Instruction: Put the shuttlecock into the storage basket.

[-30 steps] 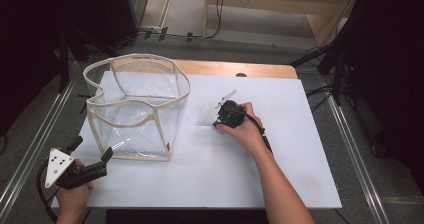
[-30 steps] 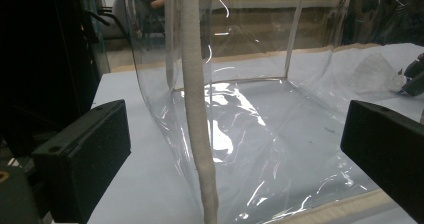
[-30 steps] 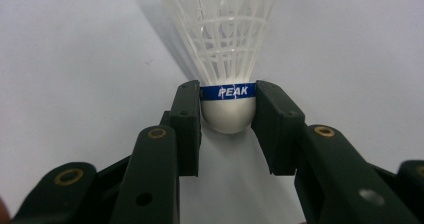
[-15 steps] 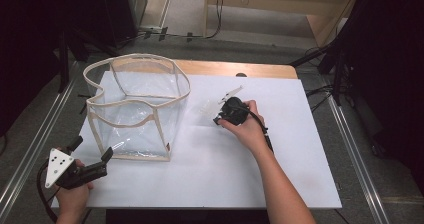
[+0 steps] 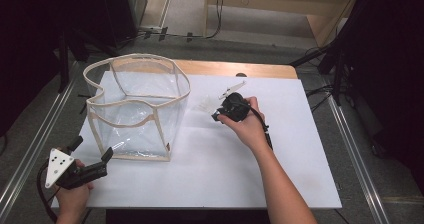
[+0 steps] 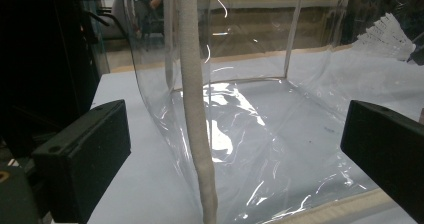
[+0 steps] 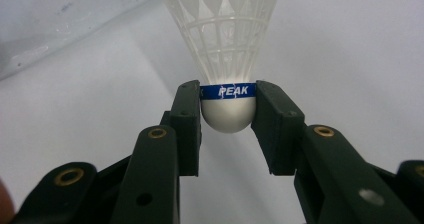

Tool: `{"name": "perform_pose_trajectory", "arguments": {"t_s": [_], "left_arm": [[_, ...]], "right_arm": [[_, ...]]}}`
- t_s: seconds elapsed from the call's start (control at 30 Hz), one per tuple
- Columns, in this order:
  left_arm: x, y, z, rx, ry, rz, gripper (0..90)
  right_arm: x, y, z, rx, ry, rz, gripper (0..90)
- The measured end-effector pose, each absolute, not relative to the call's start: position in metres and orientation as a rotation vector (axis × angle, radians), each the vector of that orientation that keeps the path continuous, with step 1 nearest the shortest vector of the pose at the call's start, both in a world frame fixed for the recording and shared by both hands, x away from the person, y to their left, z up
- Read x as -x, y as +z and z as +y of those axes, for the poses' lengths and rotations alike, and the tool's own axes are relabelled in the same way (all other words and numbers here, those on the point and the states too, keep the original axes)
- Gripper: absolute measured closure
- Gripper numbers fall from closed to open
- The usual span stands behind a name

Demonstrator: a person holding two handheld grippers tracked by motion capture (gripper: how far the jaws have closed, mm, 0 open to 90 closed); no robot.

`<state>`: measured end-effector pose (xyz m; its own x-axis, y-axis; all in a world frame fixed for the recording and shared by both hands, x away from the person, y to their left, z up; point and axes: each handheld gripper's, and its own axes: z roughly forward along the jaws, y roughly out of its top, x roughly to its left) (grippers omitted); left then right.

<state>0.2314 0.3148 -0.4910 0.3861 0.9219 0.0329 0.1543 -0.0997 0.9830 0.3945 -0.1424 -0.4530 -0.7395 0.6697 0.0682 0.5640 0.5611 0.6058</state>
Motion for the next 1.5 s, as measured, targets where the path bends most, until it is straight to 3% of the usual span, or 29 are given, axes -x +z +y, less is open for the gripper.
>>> {"name": "perform_pose_trajectory", "arguments": {"t_s": [1.5], "left_arm": [[-0.231,-0.491,0.315,-1.544,0.872,0.994,0.3]], "right_arm": [[-0.389,-0.393,-0.133,-0.979,1.101,2.528,62.6]]}}
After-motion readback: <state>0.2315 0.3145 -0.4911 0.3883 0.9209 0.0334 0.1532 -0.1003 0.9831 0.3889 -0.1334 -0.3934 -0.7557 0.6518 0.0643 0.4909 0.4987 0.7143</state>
